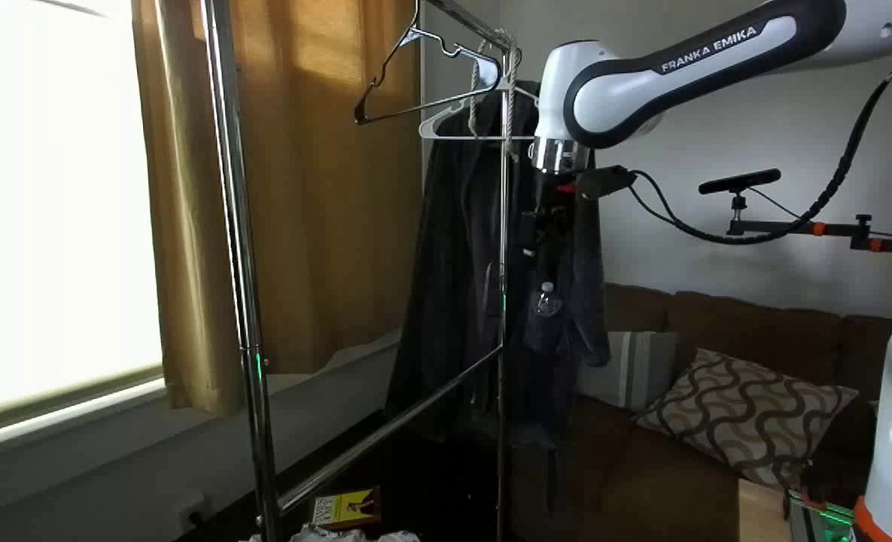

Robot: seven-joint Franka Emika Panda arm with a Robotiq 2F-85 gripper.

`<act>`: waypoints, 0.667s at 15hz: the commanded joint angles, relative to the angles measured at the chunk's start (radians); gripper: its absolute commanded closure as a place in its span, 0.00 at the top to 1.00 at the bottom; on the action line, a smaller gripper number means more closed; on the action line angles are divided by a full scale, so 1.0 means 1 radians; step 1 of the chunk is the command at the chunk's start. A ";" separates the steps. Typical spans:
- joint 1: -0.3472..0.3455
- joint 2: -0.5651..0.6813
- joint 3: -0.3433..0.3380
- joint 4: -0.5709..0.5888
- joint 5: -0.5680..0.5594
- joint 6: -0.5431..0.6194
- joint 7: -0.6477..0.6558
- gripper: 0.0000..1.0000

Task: Remove the water bottle from the pocket of the robe and put it on top of the black cabinet.

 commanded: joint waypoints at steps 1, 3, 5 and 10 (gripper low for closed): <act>0.013 0.001 -0.011 0.002 -0.005 -0.003 0.004 1.00; 0.013 0.001 -0.011 0.002 -0.005 -0.003 0.004 1.00; 0.013 0.001 -0.011 0.002 -0.005 -0.003 0.004 1.00; -0.041 0.068 0.011 0.024 -0.074 0.004 0.191 1.00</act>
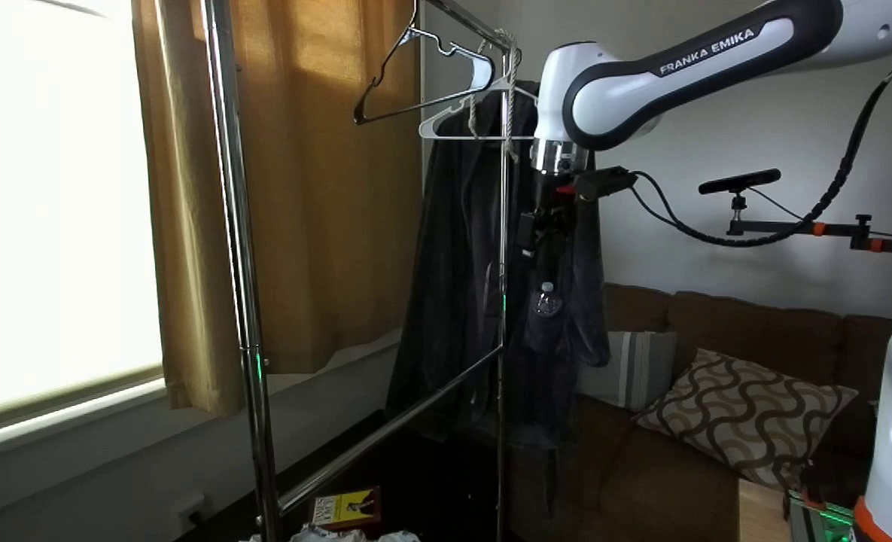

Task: Remove the water bottle from the pocket of the robe and put it on top of the black cabinet.

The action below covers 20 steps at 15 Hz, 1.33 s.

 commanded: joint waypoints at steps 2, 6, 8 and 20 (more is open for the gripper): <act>-0.061 0.116 -0.001 0.035 -0.099 0.008 0.221 1.00; -0.096 0.270 -0.042 0.123 -0.107 -0.001 0.383 1.00; -0.106 0.331 -0.078 0.184 -0.086 -0.028 0.431 1.00; -0.103 0.397 -0.174 0.246 0.141 0.042 0.612 1.00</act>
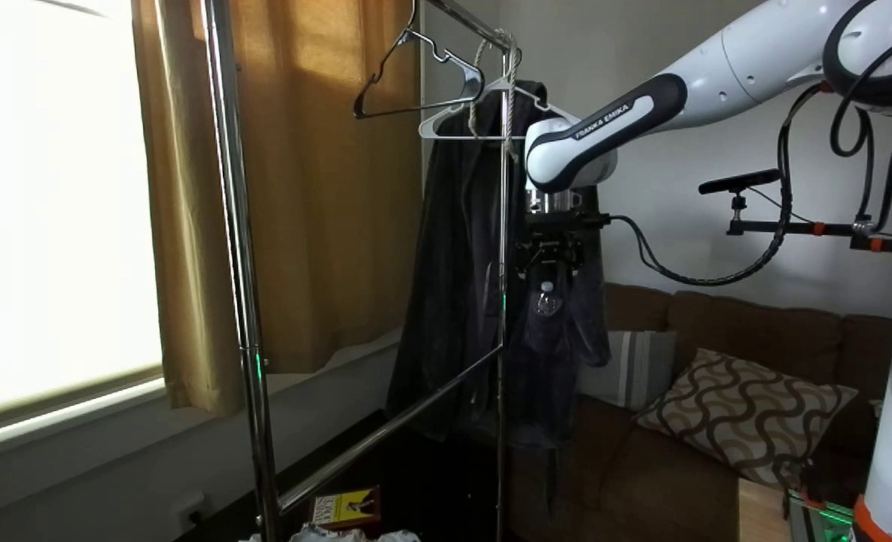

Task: Remove the water bottle from the pocket of the robe and put it on top of the black cabinet.

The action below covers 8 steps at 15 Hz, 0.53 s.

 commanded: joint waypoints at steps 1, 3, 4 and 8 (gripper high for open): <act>0.001 0.012 -0.040 -0.016 0.091 0.106 0.091 1.00; 0.002 0.017 -0.052 -0.038 0.112 0.220 0.145 1.00; 0.005 0.022 -0.056 -0.049 0.111 0.284 0.178 1.00; 0.015 0.046 -0.070 -0.111 -0.046 0.619 0.301 1.00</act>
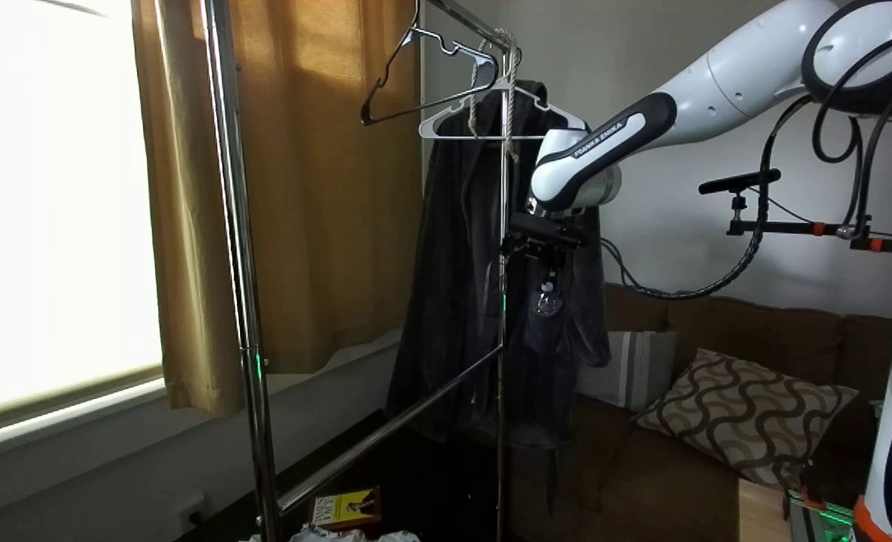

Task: Remove the water bottle from the pocket of the robe and put it on top of the black cabinet.

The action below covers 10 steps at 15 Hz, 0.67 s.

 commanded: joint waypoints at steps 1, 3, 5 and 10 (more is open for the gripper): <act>0.017 0.009 -0.031 -0.073 -0.187 0.254 0.131 1.00; 0.036 0.035 -0.099 -0.047 -0.373 0.282 0.208 1.00; 0.024 0.032 -0.069 -0.044 -0.338 0.251 0.180 1.00; 0.028 0.021 -0.072 -0.021 -0.351 0.141 0.133 1.00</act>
